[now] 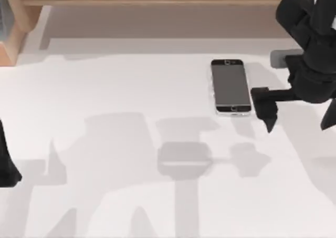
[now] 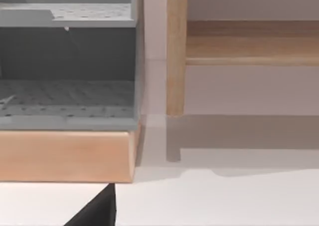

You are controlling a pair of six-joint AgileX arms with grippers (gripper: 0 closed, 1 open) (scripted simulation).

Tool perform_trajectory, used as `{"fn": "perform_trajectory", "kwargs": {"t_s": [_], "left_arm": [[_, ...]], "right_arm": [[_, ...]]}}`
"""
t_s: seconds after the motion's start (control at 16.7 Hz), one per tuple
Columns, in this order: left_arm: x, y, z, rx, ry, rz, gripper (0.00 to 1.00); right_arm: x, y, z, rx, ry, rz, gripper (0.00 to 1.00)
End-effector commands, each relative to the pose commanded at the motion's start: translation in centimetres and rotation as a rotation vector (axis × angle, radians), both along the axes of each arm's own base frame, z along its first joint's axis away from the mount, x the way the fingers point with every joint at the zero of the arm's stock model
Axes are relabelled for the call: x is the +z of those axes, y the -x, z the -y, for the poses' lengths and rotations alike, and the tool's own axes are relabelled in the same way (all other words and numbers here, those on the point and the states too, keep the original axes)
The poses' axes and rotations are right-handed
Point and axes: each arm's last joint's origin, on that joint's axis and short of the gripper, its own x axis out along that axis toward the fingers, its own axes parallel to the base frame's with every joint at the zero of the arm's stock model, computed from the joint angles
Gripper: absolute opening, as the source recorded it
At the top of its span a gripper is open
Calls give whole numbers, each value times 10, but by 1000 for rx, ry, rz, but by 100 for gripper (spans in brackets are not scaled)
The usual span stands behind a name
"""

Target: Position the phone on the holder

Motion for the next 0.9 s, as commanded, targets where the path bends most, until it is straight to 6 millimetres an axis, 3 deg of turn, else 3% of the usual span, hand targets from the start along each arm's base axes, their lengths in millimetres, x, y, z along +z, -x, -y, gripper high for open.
{"fn": "perform_trajectory", "kwargs": {"t_s": [0.24,0.48,0.66,0.9], "left_arm": [[0,0,0,0,0,0,100],[0,0,0,0,0,0,100],[0,0,0,0,0,0,100],[0,0,0,0,0,0,100]], "right_arm": [[-25,-60,-39,-3,59,-81,100],[-29,-104,-66,-16,43,1,100],[-27,-125,-76,-35,14,85,100],[-24,-138,-77,-54,-10,148,100]]}}
